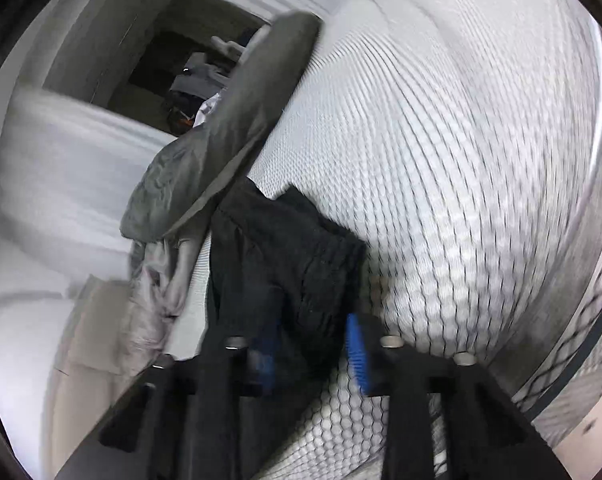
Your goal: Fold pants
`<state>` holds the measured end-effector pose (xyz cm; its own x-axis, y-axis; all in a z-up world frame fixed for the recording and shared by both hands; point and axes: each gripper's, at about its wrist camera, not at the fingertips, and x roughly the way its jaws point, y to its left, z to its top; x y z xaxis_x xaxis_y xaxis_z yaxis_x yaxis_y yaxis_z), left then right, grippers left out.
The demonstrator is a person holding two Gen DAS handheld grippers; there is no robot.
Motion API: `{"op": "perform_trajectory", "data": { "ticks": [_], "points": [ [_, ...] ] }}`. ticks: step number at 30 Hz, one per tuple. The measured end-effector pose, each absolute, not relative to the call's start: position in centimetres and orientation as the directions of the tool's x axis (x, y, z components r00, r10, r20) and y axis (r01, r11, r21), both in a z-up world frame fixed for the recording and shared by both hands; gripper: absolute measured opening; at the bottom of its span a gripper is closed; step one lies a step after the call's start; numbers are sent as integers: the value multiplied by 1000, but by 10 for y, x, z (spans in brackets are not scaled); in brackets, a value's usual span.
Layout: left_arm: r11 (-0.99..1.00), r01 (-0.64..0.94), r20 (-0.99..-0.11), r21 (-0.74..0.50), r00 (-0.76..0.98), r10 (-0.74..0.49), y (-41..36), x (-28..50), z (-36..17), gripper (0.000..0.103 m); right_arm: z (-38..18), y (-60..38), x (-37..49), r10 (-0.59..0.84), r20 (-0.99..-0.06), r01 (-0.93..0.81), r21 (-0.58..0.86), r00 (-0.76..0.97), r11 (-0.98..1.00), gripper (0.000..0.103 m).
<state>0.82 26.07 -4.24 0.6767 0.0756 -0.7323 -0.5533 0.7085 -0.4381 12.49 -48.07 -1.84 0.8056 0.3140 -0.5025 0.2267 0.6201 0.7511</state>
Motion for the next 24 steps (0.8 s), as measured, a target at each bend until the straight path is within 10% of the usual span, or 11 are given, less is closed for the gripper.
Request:
{"op": "perform_trajectory", "data": {
  "ticks": [8, 14, 16, 20, 24],
  "points": [
    [717, -558, -751, -417, 657, 75, 266, 15, -48, 26, -36, -495, 131, 145, -704, 422, 563, 696, 710, 23],
    [703, -615, -743, -355, 643, 187, 268, -7, -22, 62, 18, -502, 94, 53, -568, 342, 564, 821, 751, 55],
    [703, -615, -721, -356, 660, 212, 270, -11, -10, 80, 32, -490, 107, 8, -595, 341, 473, 804, 812, 82],
    [734, -601, -690, -316, 677, 257, 269, -4, 7, 102, 49, -460, 155, 29, -652, 240, 320, 757, 916, 85],
    [803, -536, -674, -259, 696, 248, 259, 22, 23, 102, 48, -423, 206, 53, -711, 120, 191, 701, 974, 86]
  ]
}}
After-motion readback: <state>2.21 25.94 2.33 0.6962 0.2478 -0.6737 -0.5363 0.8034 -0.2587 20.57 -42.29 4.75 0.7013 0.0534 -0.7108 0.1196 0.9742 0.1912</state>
